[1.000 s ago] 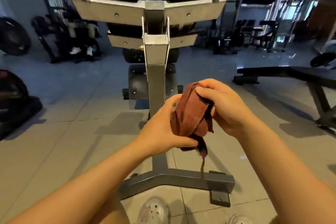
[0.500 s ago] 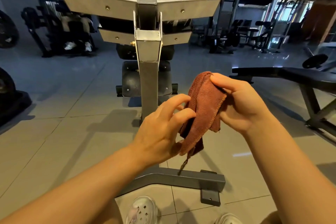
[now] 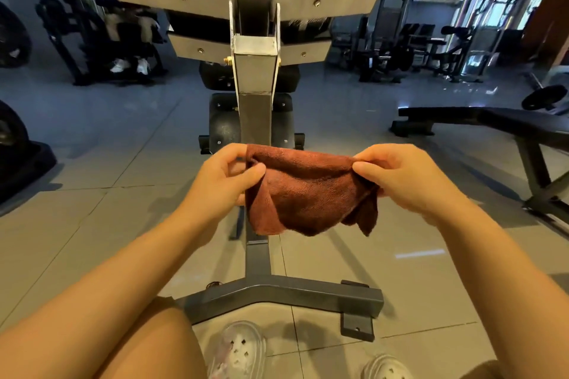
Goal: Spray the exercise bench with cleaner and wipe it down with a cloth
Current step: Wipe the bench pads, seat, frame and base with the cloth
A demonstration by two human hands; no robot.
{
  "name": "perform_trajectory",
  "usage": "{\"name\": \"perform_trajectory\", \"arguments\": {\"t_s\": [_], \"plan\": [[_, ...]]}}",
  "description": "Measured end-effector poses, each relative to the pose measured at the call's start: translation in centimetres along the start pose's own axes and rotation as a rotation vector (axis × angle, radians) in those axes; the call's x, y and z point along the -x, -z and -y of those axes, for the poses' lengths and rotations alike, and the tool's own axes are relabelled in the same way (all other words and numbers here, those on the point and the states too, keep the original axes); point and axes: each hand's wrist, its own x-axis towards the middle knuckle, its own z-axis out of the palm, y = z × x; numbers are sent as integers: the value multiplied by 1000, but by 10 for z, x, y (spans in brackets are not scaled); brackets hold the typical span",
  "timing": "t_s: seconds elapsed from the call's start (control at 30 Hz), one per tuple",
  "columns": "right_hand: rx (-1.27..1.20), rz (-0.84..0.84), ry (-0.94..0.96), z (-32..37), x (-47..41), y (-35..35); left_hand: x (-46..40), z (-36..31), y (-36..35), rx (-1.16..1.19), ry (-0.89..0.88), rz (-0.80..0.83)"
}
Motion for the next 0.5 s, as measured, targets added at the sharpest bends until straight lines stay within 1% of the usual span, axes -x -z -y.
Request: {"name": "perform_trajectory", "arguments": {"t_s": [0.03,0.1,0.17,0.23,0.37,0.4,0.47,0.5], "plan": [[122,-2,32,1,-1,-3,-1,1,1,4,41,-18],[245,-8,64,2,-3,-6,-4,1,3,7,102,-60],[300,-12,76,3,-6,-8,-6,1,5,-7,161,-75],[291,-11,81,5,-7,-10,-5,3,7,-32,202,-71],[176,41,23,7,-10,-14,-3,4,9,-49,176,-91],[188,64,-4,4,-10,-17,-3,3,9,-47,163,-100],[293,105,-70,2,-10,-28,-3,0,6,-48,145,-99],[330,95,-80,3,-9,-35,-3,-1,2,-57,141,-92]]}}
